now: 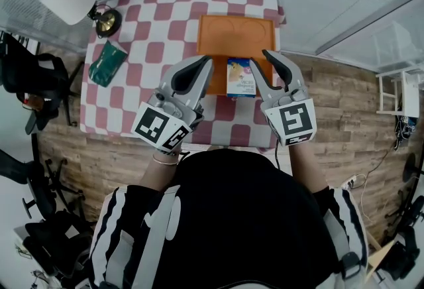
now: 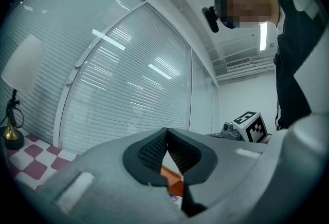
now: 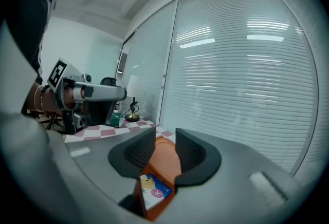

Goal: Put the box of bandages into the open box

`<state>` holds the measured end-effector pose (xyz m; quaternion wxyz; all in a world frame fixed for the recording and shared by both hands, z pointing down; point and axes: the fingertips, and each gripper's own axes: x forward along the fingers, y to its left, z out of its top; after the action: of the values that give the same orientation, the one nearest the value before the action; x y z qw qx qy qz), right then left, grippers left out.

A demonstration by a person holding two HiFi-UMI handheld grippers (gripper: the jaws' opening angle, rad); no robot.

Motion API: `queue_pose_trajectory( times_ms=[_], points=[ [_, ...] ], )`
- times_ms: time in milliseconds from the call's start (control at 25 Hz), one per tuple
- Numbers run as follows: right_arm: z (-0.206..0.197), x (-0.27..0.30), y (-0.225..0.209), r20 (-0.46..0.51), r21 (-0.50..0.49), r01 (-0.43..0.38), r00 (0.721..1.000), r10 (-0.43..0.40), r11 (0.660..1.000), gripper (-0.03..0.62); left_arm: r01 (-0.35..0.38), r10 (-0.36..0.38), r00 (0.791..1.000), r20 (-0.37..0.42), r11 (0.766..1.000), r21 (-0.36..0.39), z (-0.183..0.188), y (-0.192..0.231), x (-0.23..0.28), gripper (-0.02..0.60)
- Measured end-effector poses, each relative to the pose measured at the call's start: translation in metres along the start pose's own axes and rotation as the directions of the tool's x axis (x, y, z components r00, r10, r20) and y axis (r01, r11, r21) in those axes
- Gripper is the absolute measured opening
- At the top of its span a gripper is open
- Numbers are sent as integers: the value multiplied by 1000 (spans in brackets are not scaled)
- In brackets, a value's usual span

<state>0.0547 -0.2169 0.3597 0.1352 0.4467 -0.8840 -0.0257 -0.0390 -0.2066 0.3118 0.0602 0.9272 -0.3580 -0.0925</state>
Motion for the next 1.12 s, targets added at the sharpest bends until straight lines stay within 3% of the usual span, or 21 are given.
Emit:
queue_pose_trajectory(
  times_ms=[1120],
  points=[
    [-4, -11, -7, 10, 107, 41, 999, -42, 993, 5, -9, 9, 1000, -12, 1000, 0, -3, -1, 3, 0]
  ],
)
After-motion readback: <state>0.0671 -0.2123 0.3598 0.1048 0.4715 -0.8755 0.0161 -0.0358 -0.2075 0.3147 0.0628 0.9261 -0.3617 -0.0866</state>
